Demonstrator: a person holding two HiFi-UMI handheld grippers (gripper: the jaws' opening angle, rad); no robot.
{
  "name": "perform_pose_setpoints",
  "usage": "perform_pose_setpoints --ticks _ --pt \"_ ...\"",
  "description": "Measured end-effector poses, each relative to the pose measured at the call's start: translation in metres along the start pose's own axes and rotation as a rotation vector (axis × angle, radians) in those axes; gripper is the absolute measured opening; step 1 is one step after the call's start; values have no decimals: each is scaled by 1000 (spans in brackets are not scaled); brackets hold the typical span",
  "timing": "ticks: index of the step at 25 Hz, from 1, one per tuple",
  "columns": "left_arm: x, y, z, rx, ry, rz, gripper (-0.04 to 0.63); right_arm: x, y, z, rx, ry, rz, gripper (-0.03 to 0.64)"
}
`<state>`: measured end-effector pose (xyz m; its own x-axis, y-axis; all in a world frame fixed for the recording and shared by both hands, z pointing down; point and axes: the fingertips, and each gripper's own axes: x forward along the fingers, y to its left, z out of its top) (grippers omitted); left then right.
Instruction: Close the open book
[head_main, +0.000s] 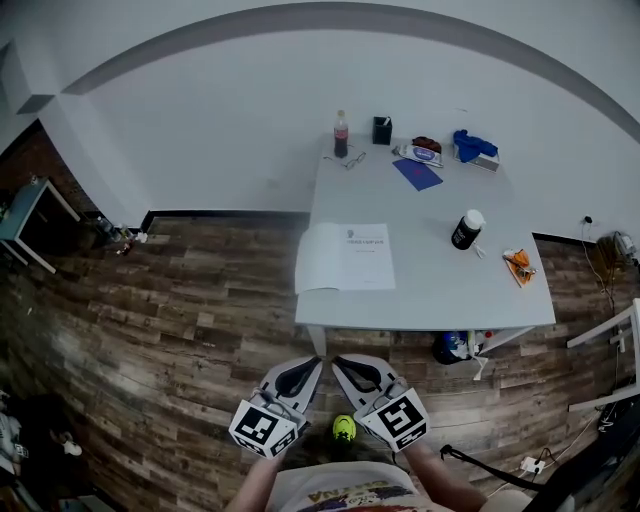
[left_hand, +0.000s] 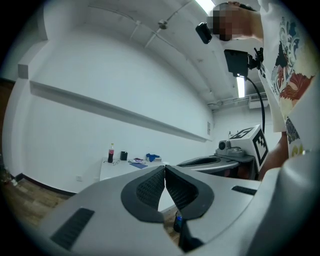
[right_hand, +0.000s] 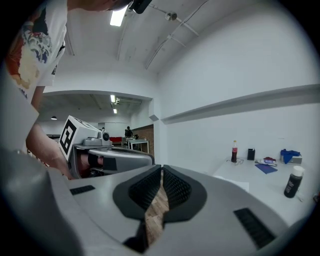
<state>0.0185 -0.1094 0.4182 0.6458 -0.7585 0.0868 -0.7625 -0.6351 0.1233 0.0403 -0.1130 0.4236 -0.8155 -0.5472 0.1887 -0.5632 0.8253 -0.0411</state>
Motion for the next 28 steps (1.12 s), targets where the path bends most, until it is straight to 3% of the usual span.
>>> perform_pose_setpoints --ticks 13,20,28 --pt "39 33 -2 -13 20 16 14 32 -42 -3 17 12 25 21" --pt "67 76 -4 -37 37 -40 14 73 -69 3 22 27 -1 21" --pt "107 150 22 -6 25 -107 14 135 -115 30 30 20 -62 21"
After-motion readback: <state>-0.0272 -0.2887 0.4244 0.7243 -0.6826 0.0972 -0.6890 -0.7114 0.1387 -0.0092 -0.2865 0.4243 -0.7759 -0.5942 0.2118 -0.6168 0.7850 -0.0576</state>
